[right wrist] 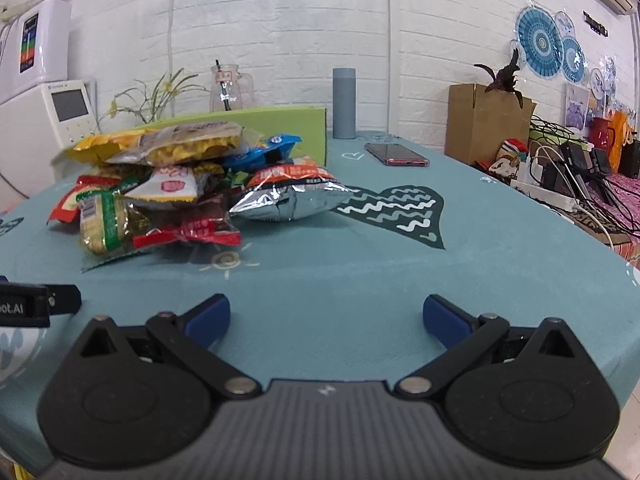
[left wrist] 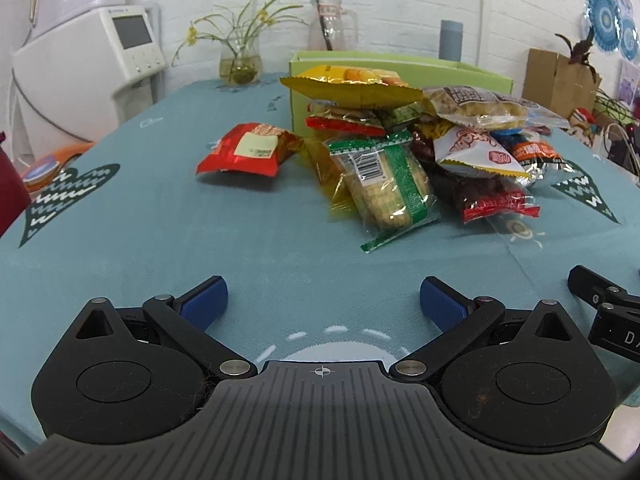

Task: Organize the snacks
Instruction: 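Move the left gripper toward the pile of snack bags, then grasp the yellow snack bag with the left gripper and lift it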

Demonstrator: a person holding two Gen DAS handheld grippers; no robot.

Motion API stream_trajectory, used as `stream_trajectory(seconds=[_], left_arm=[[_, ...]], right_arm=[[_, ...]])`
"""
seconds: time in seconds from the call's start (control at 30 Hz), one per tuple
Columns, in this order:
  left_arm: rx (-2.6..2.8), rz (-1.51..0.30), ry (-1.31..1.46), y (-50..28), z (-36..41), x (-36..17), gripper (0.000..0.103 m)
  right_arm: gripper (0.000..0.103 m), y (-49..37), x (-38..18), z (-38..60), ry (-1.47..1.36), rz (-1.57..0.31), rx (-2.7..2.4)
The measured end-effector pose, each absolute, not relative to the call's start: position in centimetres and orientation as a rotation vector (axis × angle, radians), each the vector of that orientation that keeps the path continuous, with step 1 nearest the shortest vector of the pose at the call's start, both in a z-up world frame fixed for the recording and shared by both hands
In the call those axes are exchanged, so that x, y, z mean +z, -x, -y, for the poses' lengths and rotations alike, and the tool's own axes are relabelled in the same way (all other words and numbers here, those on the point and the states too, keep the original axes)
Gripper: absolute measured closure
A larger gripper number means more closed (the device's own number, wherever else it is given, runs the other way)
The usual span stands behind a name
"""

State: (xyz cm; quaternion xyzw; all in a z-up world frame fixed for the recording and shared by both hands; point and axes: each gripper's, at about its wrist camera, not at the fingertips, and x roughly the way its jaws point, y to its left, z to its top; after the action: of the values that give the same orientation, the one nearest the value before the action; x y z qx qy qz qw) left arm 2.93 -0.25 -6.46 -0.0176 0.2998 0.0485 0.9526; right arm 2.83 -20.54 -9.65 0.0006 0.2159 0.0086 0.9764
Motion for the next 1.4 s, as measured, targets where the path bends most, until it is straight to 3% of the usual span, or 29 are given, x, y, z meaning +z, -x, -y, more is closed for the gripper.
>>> stream_trajectory(seconds=[0.47,1.1,1.13,1.17,1.2,1.27,1.4], left_arm=[[0.036,-0.569,0.016,-2.6,-0.5,-6.9,0.010],[-0.022,-0.645,-0.002,-3.4,-1.0,-6.1,0.010],[-0.040,-0.668,-0.017,-3.7,-1.0,-5.8,0.012],[-0.051,-0.676,-0.037,-3.9,-1.1,-5.1,0.023],[-0.055,-0.635,-0.058,-3.9,-1.3,-4.0,0.025],[-0.047,-0.500,-0.084,-4.1,-1.7,-1.4,0.011],[-0.109,-0.361,-0.011,-8.0,-3.5,3.5,0.010]], right_arm=[[0.001,-2.2,-9.9,22.2,0.032,-0.423,0.152],[0.000,-4.0,-8.1,22.2,0.048,-0.591,0.158],[0.000,-4.4,-7.5,22.3,0.045,-0.623,0.158],[0.000,-4.4,-6.6,22.3,0.040,-0.605,0.169],[0.000,-4.2,-5.6,22.3,0.046,-0.558,0.188],[0.000,-4.8,-3.4,21.5,0.086,-0.484,0.231],[0.000,-8.1,-0.6,19.2,0.085,-0.387,0.347]])
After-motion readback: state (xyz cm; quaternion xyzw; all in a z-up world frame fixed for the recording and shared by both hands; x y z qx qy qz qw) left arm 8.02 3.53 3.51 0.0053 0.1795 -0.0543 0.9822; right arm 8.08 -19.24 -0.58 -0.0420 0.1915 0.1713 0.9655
